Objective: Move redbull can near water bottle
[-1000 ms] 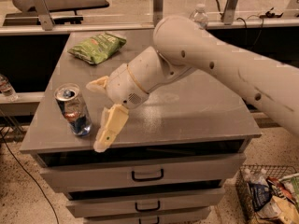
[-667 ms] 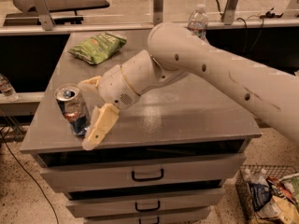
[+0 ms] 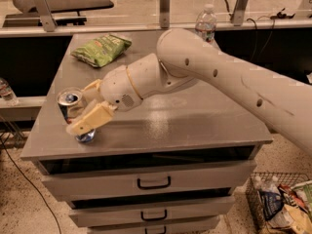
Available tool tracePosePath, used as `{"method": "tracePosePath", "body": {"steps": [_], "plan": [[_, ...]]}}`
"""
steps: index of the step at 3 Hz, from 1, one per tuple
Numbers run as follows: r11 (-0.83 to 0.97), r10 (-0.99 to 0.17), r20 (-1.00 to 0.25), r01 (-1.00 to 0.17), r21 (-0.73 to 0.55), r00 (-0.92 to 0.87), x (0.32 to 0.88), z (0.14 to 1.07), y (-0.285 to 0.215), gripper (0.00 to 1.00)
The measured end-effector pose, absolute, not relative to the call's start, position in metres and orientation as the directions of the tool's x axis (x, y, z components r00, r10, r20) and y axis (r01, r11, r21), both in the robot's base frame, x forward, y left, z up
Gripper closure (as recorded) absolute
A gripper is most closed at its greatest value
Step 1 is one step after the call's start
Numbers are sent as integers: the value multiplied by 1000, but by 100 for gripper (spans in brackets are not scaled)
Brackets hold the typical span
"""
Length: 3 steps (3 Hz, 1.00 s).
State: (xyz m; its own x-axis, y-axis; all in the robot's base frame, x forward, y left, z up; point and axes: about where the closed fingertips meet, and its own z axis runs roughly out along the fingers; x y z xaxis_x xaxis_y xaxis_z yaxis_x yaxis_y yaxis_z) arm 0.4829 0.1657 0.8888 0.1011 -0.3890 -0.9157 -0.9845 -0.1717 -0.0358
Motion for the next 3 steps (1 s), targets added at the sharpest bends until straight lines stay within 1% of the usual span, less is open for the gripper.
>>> {"method": "tracePosePath", "body": {"steps": [1, 2, 3], "plan": [[-97, -383, -920, -994, -47, 81, 494, 903, 144, 70], [0, -378, -923, -997, -83, 77, 514, 922, 105, 93], [151, -441, -894, -975, -161, 80, 548, 953, 26, 100]]}}
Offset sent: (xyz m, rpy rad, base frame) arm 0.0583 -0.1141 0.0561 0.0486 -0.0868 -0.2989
